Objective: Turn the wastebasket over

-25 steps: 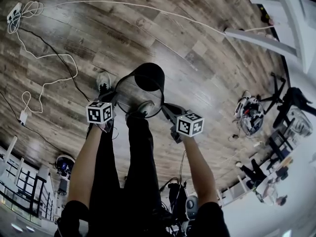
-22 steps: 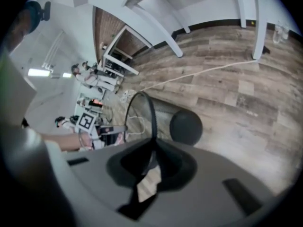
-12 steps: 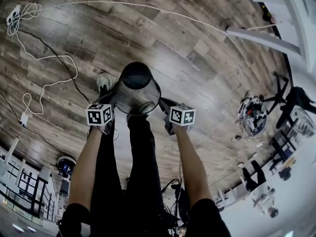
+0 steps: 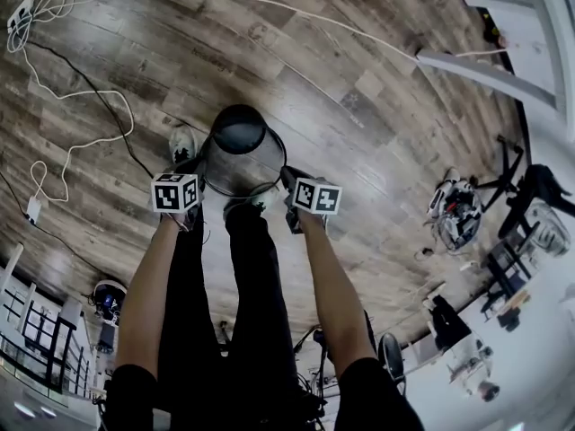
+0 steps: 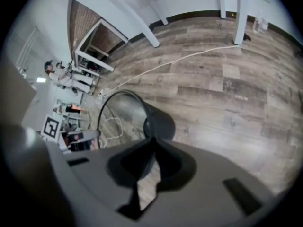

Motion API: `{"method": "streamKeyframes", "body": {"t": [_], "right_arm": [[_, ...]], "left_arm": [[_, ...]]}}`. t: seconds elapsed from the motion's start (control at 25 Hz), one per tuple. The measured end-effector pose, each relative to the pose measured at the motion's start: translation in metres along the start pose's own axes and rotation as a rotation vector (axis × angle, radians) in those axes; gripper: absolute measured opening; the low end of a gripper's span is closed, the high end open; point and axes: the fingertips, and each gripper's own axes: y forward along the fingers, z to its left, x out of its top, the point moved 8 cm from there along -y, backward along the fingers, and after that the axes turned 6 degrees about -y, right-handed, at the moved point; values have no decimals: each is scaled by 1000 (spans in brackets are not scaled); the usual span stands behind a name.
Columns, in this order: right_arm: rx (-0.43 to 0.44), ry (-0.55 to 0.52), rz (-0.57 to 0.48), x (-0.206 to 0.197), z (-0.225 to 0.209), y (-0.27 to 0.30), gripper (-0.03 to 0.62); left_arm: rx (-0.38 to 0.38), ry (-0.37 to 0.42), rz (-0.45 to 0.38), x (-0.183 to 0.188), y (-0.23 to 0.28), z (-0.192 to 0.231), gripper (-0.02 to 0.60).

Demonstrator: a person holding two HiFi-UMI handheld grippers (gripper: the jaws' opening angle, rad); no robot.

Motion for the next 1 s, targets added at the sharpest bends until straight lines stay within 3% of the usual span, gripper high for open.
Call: {"method": "streamKeyframes", "body": {"t": [0.48,0.72,1.0], "right_arm": [[-78,37,-33,0,-25,22,51],[-89,51,-61,1,-32,30,51],[-89,43,-67,-2,-35,42,51]], "left_arm": [[-25,44,14,10,44,3,51],[-25,29,1,9,57,7,51],[27,24,-6,6,69,15,51]]}}
